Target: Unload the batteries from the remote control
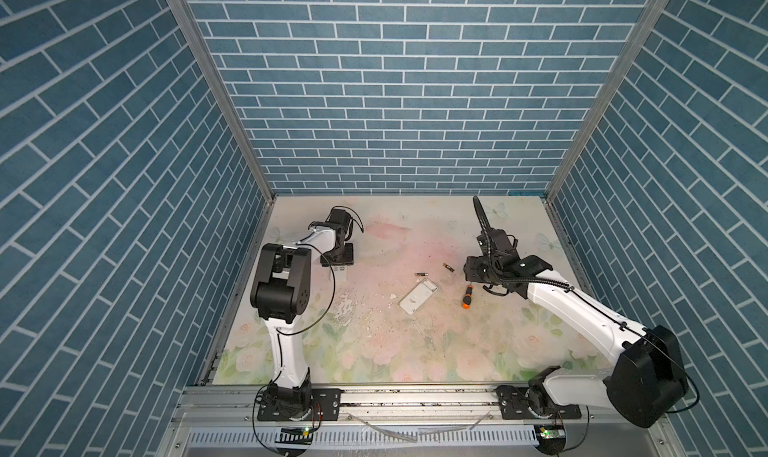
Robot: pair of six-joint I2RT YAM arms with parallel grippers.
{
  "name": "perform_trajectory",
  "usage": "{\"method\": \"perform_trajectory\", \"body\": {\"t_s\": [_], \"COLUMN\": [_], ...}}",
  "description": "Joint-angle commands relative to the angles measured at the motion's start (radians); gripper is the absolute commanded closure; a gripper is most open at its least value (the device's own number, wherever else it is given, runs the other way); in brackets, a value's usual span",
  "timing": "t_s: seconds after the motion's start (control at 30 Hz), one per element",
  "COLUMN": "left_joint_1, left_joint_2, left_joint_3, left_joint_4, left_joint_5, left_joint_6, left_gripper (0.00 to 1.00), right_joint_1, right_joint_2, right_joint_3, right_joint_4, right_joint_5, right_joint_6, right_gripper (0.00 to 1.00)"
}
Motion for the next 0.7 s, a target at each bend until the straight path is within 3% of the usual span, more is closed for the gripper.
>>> {"method": "perform_trajectory", "body": {"t_s": [0.0,0.13,0.2,0.4,0.67], "left_joint_1": [0.006,0.006,0.006,0.006,0.004], "left_joint_2": [0.031,0.028,0.018,-0.088,-0.302], "left_joint_3": [0.009,0.003,-0.010,-0.114,-0.288], "left_joint_4": [-0.040,-0.037,-0.025,0.053,0.180], "left_joint_5": [0.015,0.036,0.059,0.178,0.322], "left_joint_6": [-0.006,-0.022,-0.036,-0.114,-0.234], "left_gripper": [0.51,0.66,0.68,0.70,0.70], "right_joint_1": [0.002,0.004,0.007,0.034,0.146], "right_joint_2": [0.011,0.007,0.008,0.044,0.157], "right_joint_3": [-0.004,-0.013,-0.016,-0.006,0.041], "right_joint_4": [0.014,0.034,0.047,0.080,0.160], "right_joint_5": [-0.014,-0.035,-0.048,-0.077,-0.102], "right_joint_6": [0.030,0.046,0.052,0.055,0.058], "right_gripper": [0.48,0.49,0.50,0.58,0.59]}}
